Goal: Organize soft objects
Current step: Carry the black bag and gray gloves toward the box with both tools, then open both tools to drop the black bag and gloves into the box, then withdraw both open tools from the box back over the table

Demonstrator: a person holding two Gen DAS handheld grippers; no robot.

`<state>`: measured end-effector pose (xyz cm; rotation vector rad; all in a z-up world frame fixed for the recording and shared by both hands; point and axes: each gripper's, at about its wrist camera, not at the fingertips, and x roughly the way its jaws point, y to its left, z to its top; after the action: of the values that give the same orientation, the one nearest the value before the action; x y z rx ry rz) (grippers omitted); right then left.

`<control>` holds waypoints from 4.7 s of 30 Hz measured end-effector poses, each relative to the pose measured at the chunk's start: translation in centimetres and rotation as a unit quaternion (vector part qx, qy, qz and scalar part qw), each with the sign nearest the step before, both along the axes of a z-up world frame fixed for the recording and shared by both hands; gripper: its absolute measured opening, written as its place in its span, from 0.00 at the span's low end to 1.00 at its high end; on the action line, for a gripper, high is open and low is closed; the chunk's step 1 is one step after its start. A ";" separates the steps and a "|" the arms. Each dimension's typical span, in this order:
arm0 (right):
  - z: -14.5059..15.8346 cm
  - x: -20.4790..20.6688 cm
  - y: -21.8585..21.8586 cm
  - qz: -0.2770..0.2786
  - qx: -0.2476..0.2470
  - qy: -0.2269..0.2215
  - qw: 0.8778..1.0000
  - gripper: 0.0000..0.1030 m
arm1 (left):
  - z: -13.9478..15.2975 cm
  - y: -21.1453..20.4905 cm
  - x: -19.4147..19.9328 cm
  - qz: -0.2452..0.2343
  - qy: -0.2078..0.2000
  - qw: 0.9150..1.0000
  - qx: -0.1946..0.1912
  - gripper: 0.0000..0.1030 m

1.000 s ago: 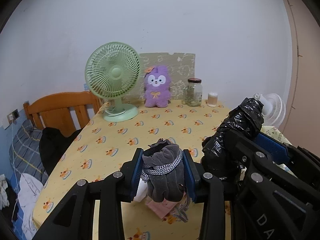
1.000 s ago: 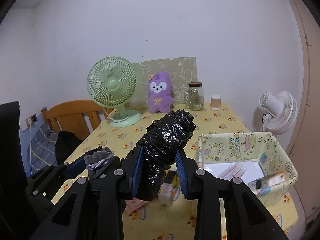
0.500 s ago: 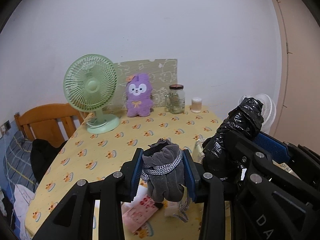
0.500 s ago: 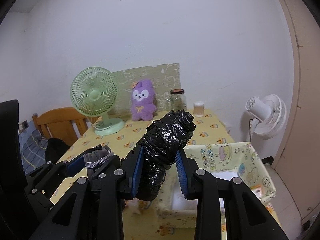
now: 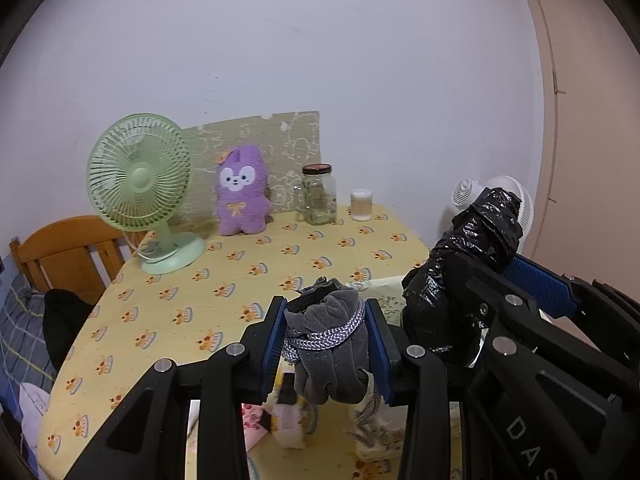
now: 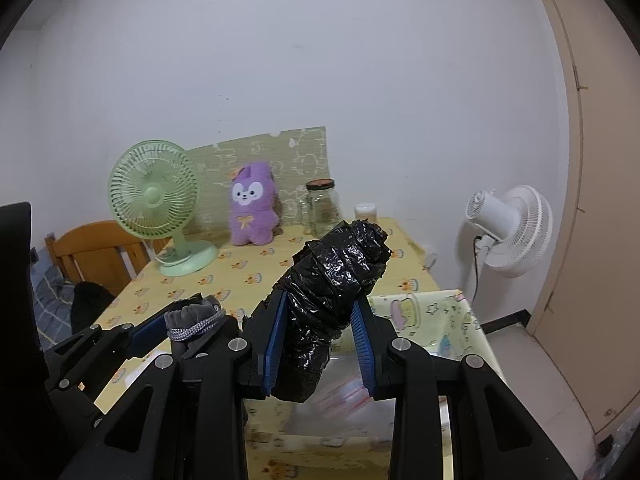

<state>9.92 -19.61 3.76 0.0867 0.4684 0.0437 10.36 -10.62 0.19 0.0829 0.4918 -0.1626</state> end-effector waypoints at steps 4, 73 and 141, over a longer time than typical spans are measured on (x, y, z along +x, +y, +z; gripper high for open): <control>-0.3 0.3 -1.2 -0.011 -0.002 0.003 1.000 0.35 | -0.2 -1.2 0.4 -0.014 0.006 1.000 0.001 0.38; -2.1 0.4 -3.4 -0.063 0.000 0.056 0.996 0.98 | -1.0 -2.8 -0.1 -0.055 0.029 0.998 0.013 0.96; -5.5 -1.2 13.3 0.027 -0.039 0.061 0.997 0.91 | -5.3 13.2 -3.2 0.044 0.048 0.998 0.004 0.98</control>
<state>8.72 -6.32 -1.74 -0.0002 0.5944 0.0728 7.16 2.60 -5.07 0.0603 0.5904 -0.0778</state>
